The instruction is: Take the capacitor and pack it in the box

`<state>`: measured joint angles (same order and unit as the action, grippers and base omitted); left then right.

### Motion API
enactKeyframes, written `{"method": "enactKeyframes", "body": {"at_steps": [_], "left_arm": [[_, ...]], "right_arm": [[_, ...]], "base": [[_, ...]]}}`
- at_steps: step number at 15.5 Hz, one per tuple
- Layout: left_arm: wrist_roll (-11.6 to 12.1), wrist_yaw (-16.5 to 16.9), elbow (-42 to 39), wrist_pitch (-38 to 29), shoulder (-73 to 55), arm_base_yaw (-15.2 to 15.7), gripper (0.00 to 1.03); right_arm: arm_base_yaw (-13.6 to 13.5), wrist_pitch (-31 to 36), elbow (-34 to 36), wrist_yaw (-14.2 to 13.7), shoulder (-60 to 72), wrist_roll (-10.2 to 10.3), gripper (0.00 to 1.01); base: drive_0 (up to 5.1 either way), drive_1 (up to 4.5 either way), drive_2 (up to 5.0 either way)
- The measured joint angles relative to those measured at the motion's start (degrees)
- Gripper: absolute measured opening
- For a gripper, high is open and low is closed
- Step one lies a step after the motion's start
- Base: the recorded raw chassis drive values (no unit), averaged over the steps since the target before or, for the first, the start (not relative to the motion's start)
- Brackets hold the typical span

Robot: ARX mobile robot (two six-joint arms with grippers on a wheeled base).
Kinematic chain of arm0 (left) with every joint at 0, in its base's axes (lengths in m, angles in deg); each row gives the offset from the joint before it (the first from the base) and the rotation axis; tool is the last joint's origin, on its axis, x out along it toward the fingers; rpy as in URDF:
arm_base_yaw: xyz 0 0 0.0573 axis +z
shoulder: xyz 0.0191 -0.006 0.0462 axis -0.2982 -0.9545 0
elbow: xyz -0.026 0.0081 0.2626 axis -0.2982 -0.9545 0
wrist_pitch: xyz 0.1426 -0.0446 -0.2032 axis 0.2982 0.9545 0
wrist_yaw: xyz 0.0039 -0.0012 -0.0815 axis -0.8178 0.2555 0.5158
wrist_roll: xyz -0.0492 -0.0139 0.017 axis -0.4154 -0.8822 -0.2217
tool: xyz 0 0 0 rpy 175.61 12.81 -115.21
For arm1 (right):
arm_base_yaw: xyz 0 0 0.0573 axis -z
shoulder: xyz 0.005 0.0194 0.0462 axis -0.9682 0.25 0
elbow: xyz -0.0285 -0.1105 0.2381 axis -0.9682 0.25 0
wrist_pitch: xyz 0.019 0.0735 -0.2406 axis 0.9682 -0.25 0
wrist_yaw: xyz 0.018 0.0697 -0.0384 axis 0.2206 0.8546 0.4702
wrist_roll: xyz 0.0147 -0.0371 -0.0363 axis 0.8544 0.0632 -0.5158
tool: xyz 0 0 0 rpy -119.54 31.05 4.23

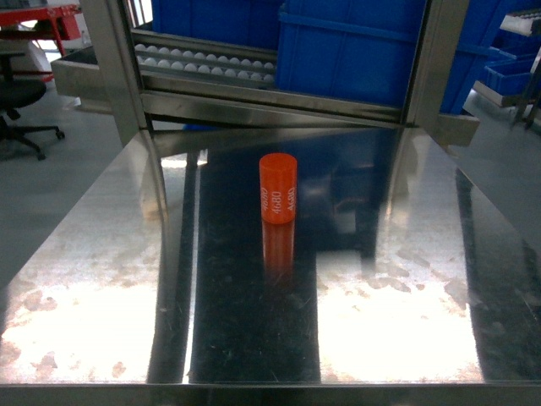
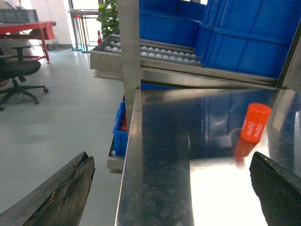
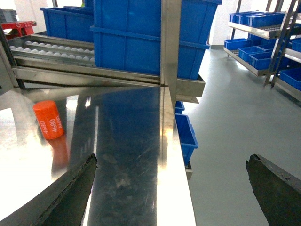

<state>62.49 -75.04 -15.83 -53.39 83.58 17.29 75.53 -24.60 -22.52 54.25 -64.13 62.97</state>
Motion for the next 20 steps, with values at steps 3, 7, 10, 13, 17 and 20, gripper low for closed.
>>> {"method": "enactKeyframes", "body": {"at_steps": [3, 7, 10, 13, 17, 20], "left_arm": [[0.0, 0.0, 0.0, 0.0, 0.0, 0.0, 0.98], [0.0, 0.0, 0.0, 0.0, 0.0, 0.0, 0.98], [-2.21, -5.68, 0.96, -1.27, -6.97, -3.76, 0.98], [-2.91, -7.21, 5.51, -24.48, -32.72, -10.01, 0.98], [-1.62, -5.84, 26.67, -51.08, -74.55, -18.16, 0.98], [-1.27, -5.68, 44.09, -51.23, -98.07, -22.53, 0.98]], "right_arm": [[0.0, 0.0, 0.0, 0.0, 0.0, 0.02, 0.98], [0.0, 0.0, 0.0, 0.0, 0.0, 0.02, 0.98], [0.0, 0.0, 0.0, -0.02, 0.0, 0.02, 0.98], [0.02, 0.02, 0.0, 0.0, 0.0, 0.0, 0.98], [0.0, 0.0, 0.0, 0.0, 0.0, 0.0, 0.98], [0.0, 0.0, 0.0, 0.0, 0.0, 0.02, 0.98]], "base": [[0.0, 0.0, 0.0], [0.0, 0.0, 0.0], [0.0, 0.0, 0.0], [0.0, 0.0, 0.0], [0.0, 0.0, 0.0], [0.0, 0.0, 0.0]]}}
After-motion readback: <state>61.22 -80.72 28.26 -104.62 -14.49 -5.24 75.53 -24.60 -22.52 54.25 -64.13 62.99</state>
